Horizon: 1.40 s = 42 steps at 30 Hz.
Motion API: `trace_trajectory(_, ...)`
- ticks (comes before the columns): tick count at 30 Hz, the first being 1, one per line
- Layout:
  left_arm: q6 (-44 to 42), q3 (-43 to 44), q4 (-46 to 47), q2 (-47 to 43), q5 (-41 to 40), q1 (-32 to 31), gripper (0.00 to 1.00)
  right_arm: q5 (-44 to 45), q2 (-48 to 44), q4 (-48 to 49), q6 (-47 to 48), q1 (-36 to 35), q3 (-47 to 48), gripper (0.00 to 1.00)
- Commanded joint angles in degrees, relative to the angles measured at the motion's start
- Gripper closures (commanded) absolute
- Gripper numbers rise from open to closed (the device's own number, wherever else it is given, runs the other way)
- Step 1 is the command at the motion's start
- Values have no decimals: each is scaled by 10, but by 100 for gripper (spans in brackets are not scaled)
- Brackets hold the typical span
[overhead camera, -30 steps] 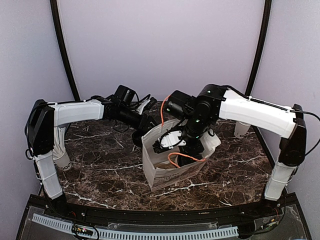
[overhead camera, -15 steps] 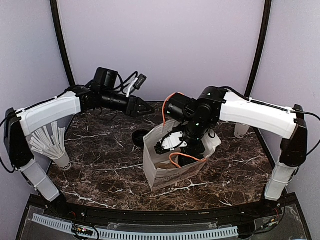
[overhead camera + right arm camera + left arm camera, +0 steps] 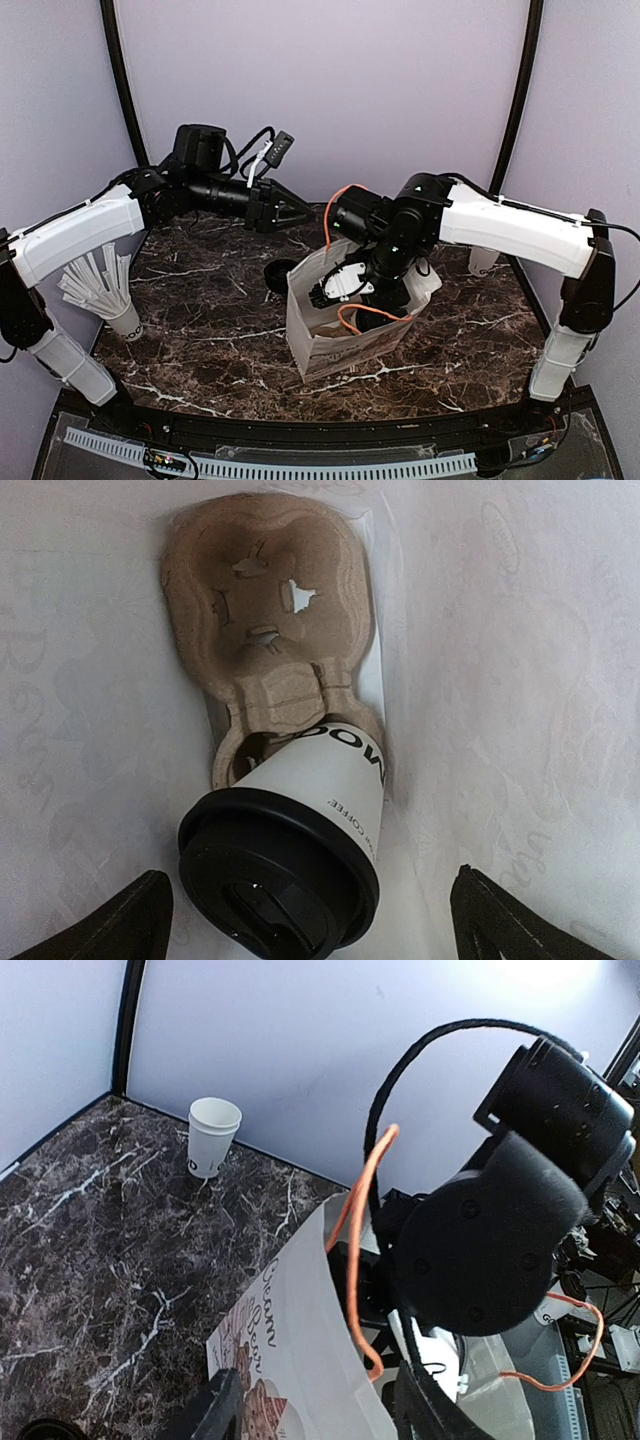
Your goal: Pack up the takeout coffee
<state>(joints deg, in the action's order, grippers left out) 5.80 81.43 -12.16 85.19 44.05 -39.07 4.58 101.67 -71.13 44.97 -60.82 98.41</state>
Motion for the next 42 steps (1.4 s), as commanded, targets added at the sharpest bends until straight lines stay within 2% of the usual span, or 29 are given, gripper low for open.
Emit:
trace_trajectory(1, -14, 28, -21, 20, 19, -18, 47, 4, -12, 5, -2, -4, 13, 1)
trace_trajectory(11, 28, 48, 22, 58, 29, -31, 52, 2, -12, 8, -5, -4, 15, 2)
trace_trajectory(17, 37, 69, 11, 90, -27, -31, 66, -31, -29, -8, 10, -7, 35, 2)
trace_trajectory(25, 40, 118, -11, 131, -74, -30, 71, -30, -69, -11, 23, -34, 41, 1)
trace_trajectory(32, 31, 124, 0, 126, -19, -30, 73, -22, -85, -11, 11, -35, 76, 1)
trace_trajectory(35, 36, 101, 21, 109, 16, -30, 76, 5, -101, 1, 9, -35, 88, 1)
trace_trajectory(42, 36, 78, 30, 97, 31, -32, 89, 139, -184, 125, 55, -28, 48, 1)
